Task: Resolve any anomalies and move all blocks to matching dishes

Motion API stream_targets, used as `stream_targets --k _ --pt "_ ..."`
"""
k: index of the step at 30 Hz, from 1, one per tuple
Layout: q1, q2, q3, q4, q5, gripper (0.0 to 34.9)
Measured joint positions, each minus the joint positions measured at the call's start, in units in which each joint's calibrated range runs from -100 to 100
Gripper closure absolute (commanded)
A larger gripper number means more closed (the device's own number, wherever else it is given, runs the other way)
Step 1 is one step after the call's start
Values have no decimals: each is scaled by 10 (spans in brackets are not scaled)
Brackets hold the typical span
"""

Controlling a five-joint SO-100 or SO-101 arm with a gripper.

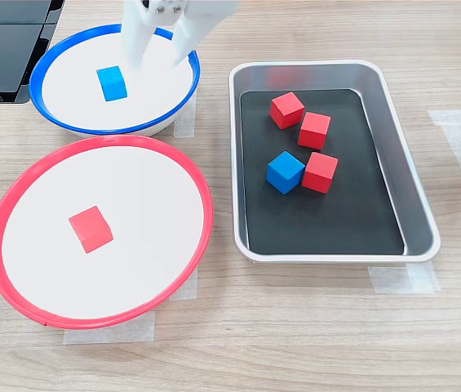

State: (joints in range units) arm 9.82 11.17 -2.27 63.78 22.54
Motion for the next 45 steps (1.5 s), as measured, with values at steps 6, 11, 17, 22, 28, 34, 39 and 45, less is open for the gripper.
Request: stream_targets --k 6,11,17,22,28,34,39,45 --pt "-30 -215 266 21 41 197" --pt "-63 -336 457 -12 45 182" --pt "-90 -360 540 -59 51 170" --pt "-101 -335 539 -79 51 166" --pt "-116 -291 515 -88 52 173" --pt "-118 -239 489 -103 54 202" --pt "-117 -204 482 -125 63 343" --pt "-120 -200 457 -111 64 347"
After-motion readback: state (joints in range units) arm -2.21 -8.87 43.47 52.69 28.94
